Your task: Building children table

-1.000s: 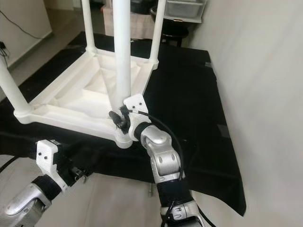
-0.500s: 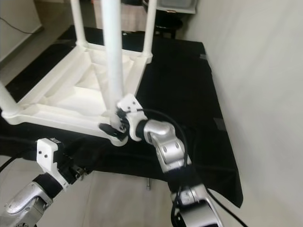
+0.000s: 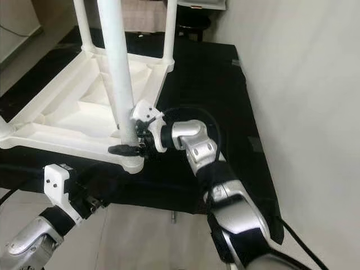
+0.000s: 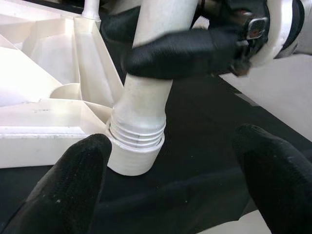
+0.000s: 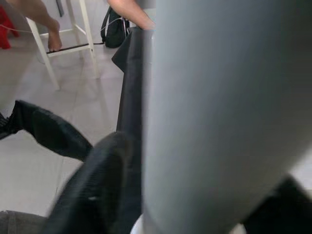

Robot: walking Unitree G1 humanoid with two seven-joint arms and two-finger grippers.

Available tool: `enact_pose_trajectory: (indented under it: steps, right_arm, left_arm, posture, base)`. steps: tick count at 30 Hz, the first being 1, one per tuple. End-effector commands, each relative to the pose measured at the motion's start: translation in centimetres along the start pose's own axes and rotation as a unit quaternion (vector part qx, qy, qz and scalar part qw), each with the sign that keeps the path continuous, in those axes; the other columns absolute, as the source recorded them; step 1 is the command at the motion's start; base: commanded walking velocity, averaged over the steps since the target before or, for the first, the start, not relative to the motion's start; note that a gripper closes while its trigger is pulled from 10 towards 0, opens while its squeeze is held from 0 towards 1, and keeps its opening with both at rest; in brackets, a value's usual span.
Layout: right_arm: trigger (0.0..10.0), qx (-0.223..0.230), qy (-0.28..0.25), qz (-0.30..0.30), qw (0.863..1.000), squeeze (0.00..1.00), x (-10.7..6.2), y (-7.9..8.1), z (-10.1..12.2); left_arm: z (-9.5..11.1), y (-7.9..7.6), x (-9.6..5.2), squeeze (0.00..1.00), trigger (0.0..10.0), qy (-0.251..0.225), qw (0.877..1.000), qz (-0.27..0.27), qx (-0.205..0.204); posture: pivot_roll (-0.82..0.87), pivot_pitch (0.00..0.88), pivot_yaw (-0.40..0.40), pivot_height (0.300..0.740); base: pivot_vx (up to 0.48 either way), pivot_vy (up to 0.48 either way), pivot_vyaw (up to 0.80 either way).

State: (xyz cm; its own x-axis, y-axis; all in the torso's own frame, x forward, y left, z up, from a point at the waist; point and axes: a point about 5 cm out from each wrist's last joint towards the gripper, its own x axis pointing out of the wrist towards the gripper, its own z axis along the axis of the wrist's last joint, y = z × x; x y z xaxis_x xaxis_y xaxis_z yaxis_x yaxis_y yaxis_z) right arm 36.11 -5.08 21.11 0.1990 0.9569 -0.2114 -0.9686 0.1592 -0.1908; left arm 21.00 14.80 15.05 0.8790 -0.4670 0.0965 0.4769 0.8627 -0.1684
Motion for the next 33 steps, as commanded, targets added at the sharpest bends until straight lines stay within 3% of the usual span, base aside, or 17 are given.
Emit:
enact_pose_trajectory:
  steps: [1,10,11,14,15,16,17,18,19,20,21,23,28,29,31,32,33]
  right_arm:
    - [0.0,-0.01,-0.019,0.038,0.999,0.0,0.2,0.3,0.5]
    - [0.0,-0.003,-0.019,0.041,0.999,0.0,-0.8,0.3,-0.4]
    - [0.0,0.012,-0.015,0.007,1.0,0.0,-1.4,0.1,-1.1]
    - [0.0,0.018,-0.013,-0.006,1.0,0.0,-1.6,0.0,-1.3]
    - [0.0,0.05,-0.004,-0.103,0.993,0.0,-1.3,0.1,-2.5]
    - [0.0,0.05,-0.004,-0.103,0.993,0.0,-1.3,0.1,-2.5]
    - [0.0,0.072,0.005,-0.174,0.982,0.0,-1.2,0.2,-3.4]
    - [0.0,0.122,0.028,-0.308,0.943,0.0,-1.6,0.8,-5.0]
    - [0.0,0.122,0.028,-0.308,0.943,0.0,-1.6,0.8,-5.0]
    - [0.0,0.147,0.034,-0.362,0.92,0.0,-1.6,2.6,-5.8]
    - [0.0,0.146,0.035,-0.382,0.912,0.0,-1.6,3.9,-5.9]
    - [0.0,0.143,0.034,-0.397,0.906,0.0,-1.8,4.1,-5.9]
    - [0.0,0.133,0.044,-0.39,0.91,0.0,-1.5,2.9,-5.8]
    - [1.7,0.132,0.048,-0.379,0.914,0.0,-1.3,2.9,-5.7]
    - [1.7,0.132,0.051,-0.375,0.916,0.0,-1.2,3.0,-5.7]
    - [10.0,0.139,0.036,-0.344,0.928,0.08,-0.7,3.0,-5.2]
    - [10.0,0.143,0.025,-0.323,0.935,0.08,-0.4,3.0,-4.9]
  left_arm:
    - [-0.1,-0.4,-0.1,0.0,10.0,0.007,1.0,-0.003,0.002]
    - [-0.2,-0.4,-0.1,0.0,10.0,0.009,1.0,-0.004,0.0]
    - [-0.3,-0.4,-0.1,0.0,10.0,0.009,1.0,-0.004,0.0]
    - [-0.3,-0.4,-0.1,0.0,10.0,0.008,1.0,-0.003,-0.001]
    - [-0.3,-0.4,-0.2,0.0,10.0,0.008,1.0,-0.003,-0.001]
    - [-0.3,-0.4,-0.2,0.0,10.0,0.008,1.0,-0.003,-0.001]
    - [-0.3,-0.4,-0.2,0.0,10.0,0.008,1.0,-0.003,-0.001]
    - [-0.3,-0.3,-0.2,0.0,10.0,0.008,1.0,-0.002,0.0]
    - [-0.3,-0.3,-0.2,0.0,10.0,0.008,1.0,-0.002,0.0]
    - [-0.3,-0.1,-0.2,0.0,10.0,0.008,1.0,-0.002,0.0]
    - [-0.3,0.0,-0.3,0.0,10.0,0.009,1.0,-0.002,0.0]
    - [-0.4,0.1,-0.2,0.0,10.0,0.01,1.0,-0.004,0.0]
    - [-0.4,0.1,0.0,0.0,10.0,0.01,1.0,-0.005,0.001]
    - [-0.4,0.2,-0.1,0.0,10.0,0.009,1.0,-0.002,0.002]
    - [-0.3,0.2,-0.1,0.0,10.0,0.008,1.0,0.0,0.003]
    - [-0.3,0.2,-0.1,0.0,10.0,0.007,1.0,0.002,0.004]
    - [-0.3,0.2,-0.1,0.0,10.0,0.006,1.0,0.003,0.004]
  posture:
    - [0.06,0.135,-0.091,0.74]
    - [0.05,0.125,-0.092,0.74]
    - [0.04,0.12,-0.102,0.74]
    - [0.04,0.12,-0.102,0.74]
    - [0.04,0.116,-0.113,0.74]
    - [0.04,0.116,-0.113,0.74]
    - [0.04,0.115,-0.112,0.74]
    - [0.03,0.115,-0.108,0.74]
    - [0.03,0.115,-0.108,0.74]
    - [0.02,0.116,-0.096,0.74]
    - [0.01,0.114,-0.093,0.74]
    - [0.01,0.104,-0.094,0.74]
    - [0.02,0.111,-0.109,0.74]
    - [0.02,0.112,-0.11,0.74]
    - [0.02,0.112,-0.11,0.74]
    - [0.02,0.115,-0.109,0.74]
    - [0.02,0.115,-0.109,0.74]
  base:
    - [0.0,0.0,0.0]
    - [0.0,0.0,0.0]
    - [0.0,0.0,0.0]
    - [0.0,0.0,0.0]
    - [0.0,0.0,0.0]
    - [0.0,0.0,0.0]
    - [0.0,0.0,0.0]
    - [0.0,0.0,0.0]
    - [0.0,0.0,0.0]
    - [0.0,0.0,0.0]
    - [0.0,0.0,0.0]
    - [0.0,0.0,0.0]
    - [0.0,0.0,0.0]
    - [0.0,0.0,0.0]
    - [0.0,0.0,0.0]
    - [0.0,0.0,0.0]
    - [0.0,0.0,0.0]
